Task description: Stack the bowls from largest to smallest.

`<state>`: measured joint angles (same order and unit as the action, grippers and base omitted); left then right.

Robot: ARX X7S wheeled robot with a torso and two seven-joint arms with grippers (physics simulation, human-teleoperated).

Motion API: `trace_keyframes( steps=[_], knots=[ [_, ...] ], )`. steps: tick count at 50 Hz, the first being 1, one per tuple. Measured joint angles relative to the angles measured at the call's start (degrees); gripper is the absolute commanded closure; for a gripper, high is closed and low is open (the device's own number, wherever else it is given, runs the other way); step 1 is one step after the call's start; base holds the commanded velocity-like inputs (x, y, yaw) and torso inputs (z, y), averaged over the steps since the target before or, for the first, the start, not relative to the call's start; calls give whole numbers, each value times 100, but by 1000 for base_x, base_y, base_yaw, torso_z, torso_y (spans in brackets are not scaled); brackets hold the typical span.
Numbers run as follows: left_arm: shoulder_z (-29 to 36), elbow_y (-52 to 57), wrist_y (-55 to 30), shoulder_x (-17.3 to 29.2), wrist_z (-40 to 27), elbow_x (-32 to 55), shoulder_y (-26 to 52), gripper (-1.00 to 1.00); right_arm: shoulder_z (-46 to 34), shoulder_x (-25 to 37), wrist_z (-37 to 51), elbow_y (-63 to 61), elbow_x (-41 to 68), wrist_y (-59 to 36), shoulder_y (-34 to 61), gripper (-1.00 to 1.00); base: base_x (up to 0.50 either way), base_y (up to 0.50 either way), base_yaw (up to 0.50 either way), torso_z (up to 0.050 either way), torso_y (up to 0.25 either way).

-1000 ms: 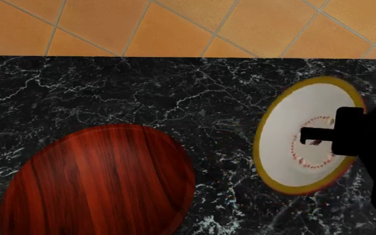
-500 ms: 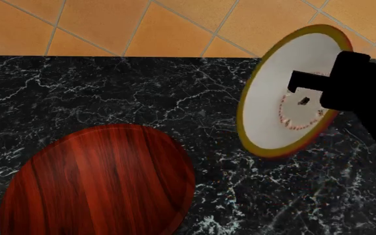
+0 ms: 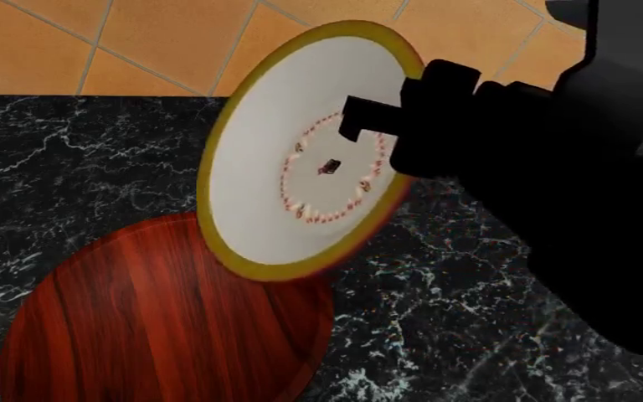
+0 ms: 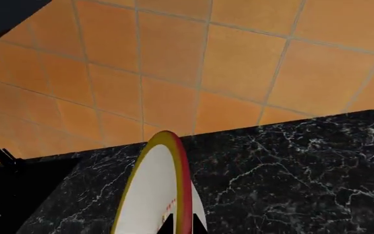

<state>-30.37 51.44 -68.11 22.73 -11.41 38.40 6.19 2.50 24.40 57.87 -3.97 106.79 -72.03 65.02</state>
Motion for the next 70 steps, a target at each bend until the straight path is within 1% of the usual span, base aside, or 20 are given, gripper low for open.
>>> trace_keyframes(
  steps=[5,11,30,47,60,70],
  knots=[
    [-139,35,-61,14,-18,82,17,-100,-137,-242,166,-107,273,47,-36,100,0,0,0,0,0],
    [-327,112,-178,43,-51,210,49,-100,-294,-502,204,-242,355,66,-182,100,0,0,0,0,0],
    [-700,273,-406,127,-176,525,126,-100,-720,-1054,-244,-582,-181,51,-888,100,0,0,0,0,0],
    [-752,276,-391,173,-257,655,111,-100,-996,-1188,-821,-697,-859,120,-1401,100,0,0,0,0,0],
    [-752,249,-340,211,-304,718,82,-100,-1215,-1217,-1336,-597,-1384,242,-1618,100,0,0,0,0,0],
    [-721,237,-311,240,-351,762,72,-100,-1300,-1163,-1540,-545,-1670,326,-1715,100,0,0,0,0,0]
  ],
)
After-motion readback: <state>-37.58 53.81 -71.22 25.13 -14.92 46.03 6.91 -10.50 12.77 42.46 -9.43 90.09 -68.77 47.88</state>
